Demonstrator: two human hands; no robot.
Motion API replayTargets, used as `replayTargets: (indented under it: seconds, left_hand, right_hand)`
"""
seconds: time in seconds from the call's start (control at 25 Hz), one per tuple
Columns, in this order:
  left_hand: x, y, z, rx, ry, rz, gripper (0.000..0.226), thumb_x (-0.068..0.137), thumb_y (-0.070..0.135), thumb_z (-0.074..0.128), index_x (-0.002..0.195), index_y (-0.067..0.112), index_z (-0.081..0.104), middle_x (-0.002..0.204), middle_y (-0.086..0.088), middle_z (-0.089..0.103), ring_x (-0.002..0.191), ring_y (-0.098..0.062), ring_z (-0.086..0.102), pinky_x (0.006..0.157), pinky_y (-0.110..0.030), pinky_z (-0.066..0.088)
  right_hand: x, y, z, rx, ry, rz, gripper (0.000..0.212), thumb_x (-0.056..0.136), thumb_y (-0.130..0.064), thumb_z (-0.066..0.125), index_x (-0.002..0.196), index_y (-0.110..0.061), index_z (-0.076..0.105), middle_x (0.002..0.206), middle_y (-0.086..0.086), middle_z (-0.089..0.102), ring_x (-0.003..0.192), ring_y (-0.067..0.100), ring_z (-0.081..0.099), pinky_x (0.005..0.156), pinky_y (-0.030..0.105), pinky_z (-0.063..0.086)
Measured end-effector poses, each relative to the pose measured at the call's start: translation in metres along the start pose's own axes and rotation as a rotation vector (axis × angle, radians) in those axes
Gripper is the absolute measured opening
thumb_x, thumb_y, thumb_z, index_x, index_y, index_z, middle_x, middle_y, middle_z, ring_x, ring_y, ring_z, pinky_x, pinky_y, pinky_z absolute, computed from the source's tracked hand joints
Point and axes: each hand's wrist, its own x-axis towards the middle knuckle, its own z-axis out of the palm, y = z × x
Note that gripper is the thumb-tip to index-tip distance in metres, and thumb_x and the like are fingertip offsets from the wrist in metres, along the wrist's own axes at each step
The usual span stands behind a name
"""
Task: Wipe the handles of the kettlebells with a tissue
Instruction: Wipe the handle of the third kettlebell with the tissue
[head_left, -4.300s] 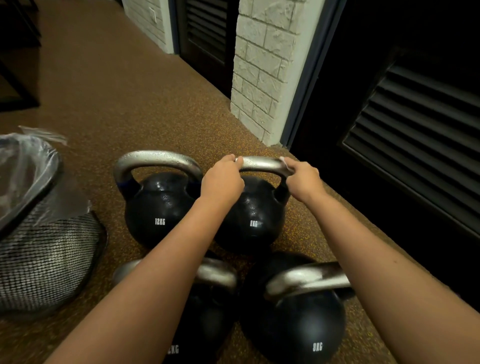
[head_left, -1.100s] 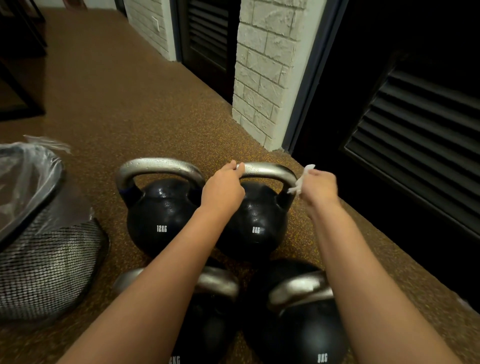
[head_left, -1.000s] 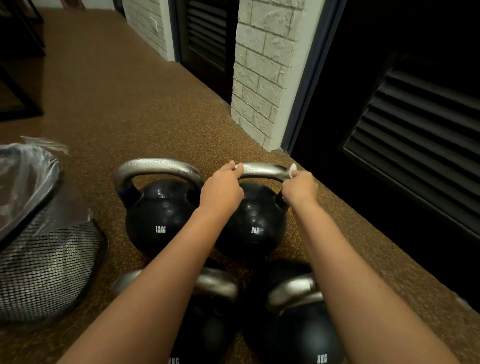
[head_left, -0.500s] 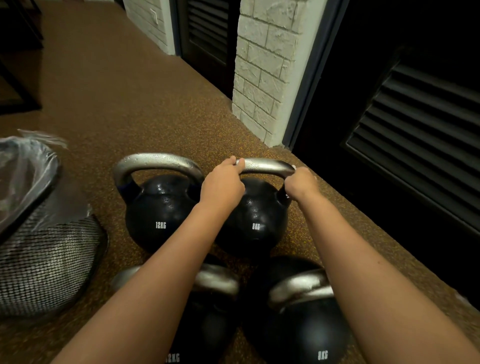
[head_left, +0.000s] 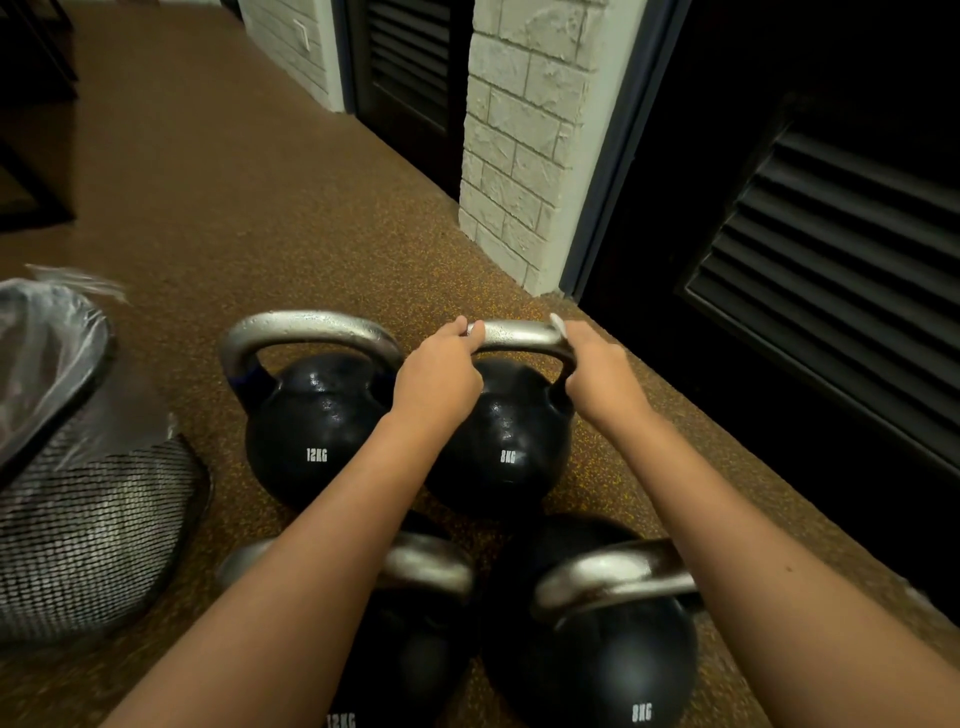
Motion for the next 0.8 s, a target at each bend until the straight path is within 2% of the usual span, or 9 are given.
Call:
replayTargets:
  seconds: [0.08, 0.16, 0.2, 0.32, 0.44, 0.52, 0.64, 0.72, 0.8]
  left_hand:
    - [0.001, 0.0, 0.001, 0.004, -0.002, -0.005, 0.06, 0.087, 0.0, 0.036, 0.142, 0.025, 0.038, 0.152, 0.003, 0.028, 0.135, -0.023, 0.034, 0.108, -0.037, 0.034]
    - [0.002, 0.001, 0.0, 0.0, -0.002, -0.016, 0.059, 0.088, 0.0, 0.036, 0.141, 0.025, 0.039, 0.152, 0.004, 0.029, 0.134, -0.023, 0.034, 0.108, -0.037, 0.034]
    - [0.002, 0.0, 0.0, -0.001, -0.003, -0.016, 0.058, 0.088, 0.0, 0.036, 0.141, 0.025, 0.04, 0.152, 0.004, 0.029, 0.134, -0.023, 0.034, 0.108, -0.037, 0.034]
    - [0.0, 0.002, -0.001, 0.0, 0.002, -0.015, 0.058, 0.088, 0.0, 0.037, 0.141, 0.024, 0.04, 0.152, 0.003, 0.029, 0.135, -0.023, 0.034, 0.108, -0.037, 0.034]
    - [-0.002, 0.003, -0.001, -0.001, 0.011, -0.002, 0.058, 0.088, 0.0, 0.038, 0.141, 0.023, 0.039, 0.152, 0.002, 0.029, 0.135, -0.023, 0.035, 0.107, -0.037, 0.035]
    - [-0.002, 0.003, -0.001, -0.003, 0.008, 0.002, 0.058, 0.089, 0.0, 0.038, 0.142, 0.021, 0.037, 0.153, 0.001, 0.028, 0.135, -0.022, 0.034, 0.108, -0.037, 0.035]
    - [-0.001, 0.003, -0.002, 0.0, 0.008, 0.002, 0.058, 0.089, 0.0, 0.038, 0.143, 0.02, 0.037, 0.153, 0.0, 0.028, 0.135, -0.023, 0.034, 0.108, -0.037, 0.034]
    - [-0.002, 0.003, -0.001, -0.006, 0.009, -0.005, 0.058, 0.088, -0.001, 0.038, 0.142, 0.02, 0.037, 0.153, -0.001, 0.028, 0.135, -0.023, 0.034, 0.108, -0.037, 0.034]
    - [-0.002, 0.003, -0.001, -0.011, 0.014, 0.0, 0.058, 0.088, -0.001, 0.038, 0.142, 0.02, 0.038, 0.152, -0.001, 0.028, 0.135, -0.023, 0.033, 0.108, -0.037, 0.033]
  right_hand:
    - [0.016, -0.004, -0.005, -0.023, -0.06, 0.12, 0.036, 0.088, 0.002, 0.046, 0.121, -0.01, 0.052, 0.114, 0.013, 0.054, 0.094, 0.024, 0.051, 0.085, 0.034, 0.046]
    - [0.025, -0.017, -0.004, -0.119, -0.093, 0.101, 0.028, 0.088, -0.001, 0.045, 0.113, -0.008, 0.056, 0.111, 0.014, 0.057, 0.091, 0.024, 0.052, 0.081, 0.034, 0.044]
    - [0.026, -0.024, -0.002, -0.155, -0.086, 0.051, 0.027, 0.088, -0.002, 0.046, 0.113, -0.008, 0.056, 0.112, 0.014, 0.058, 0.095, 0.026, 0.054, 0.083, 0.035, 0.044]
    - [0.011, -0.03, 0.007, -0.213, 0.002, -0.144, 0.039, 0.087, 0.003, 0.044, 0.125, -0.006, 0.047, 0.125, 0.012, 0.05, 0.116, 0.027, 0.046, 0.096, 0.034, 0.037]
    - [-0.013, -0.024, 0.013, -0.25, 0.039, -0.19, 0.059, 0.086, 0.008, 0.045, 0.14, -0.004, 0.027, 0.144, 0.012, 0.026, 0.13, 0.028, 0.033, 0.102, 0.034, 0.035]
    - [-0.023, -0.016, 0.012, -0.206, 0.012, -0.079, 0.06, 0.086, 0.009, 0.044, 0.141, -0.003, 0.024, 0.145, 0.016, 0.025, 0.127, 0.03, 0.038, 0.099, 0.035, 0.039]
    - [-0.015, -0.013, 0.01, 0.145, -0.006, 0.366, 0.05, 0.09, 0.002, 0.046, 0.138, -0.003, 0.031, 0.131, 0.02, 0.045, 0.115, 0.032, 0.05, 0.087, 0.034, 0.046]
    - [-0.007, -0.022, 0.015, 0.313, 0.018, 0.578, 0.053, 0.09, -0.002, 0.048, 0.14, -0.004, 0.03, 0.136, 0.02, 0.042, 0.121, 0.033, 0.047, 0.096, 0.037, 0.045]
    - [-0.006, -0.039, 0.023, 0.311, 0.069, 0.585, 0.059, 0.09, -0.002, 0.049, 0.144, -0.003, 0.024, 0.147, 0.021, 0.028, 0.128, 0.034, 0.04, 0.101, 0.04, 0.042]
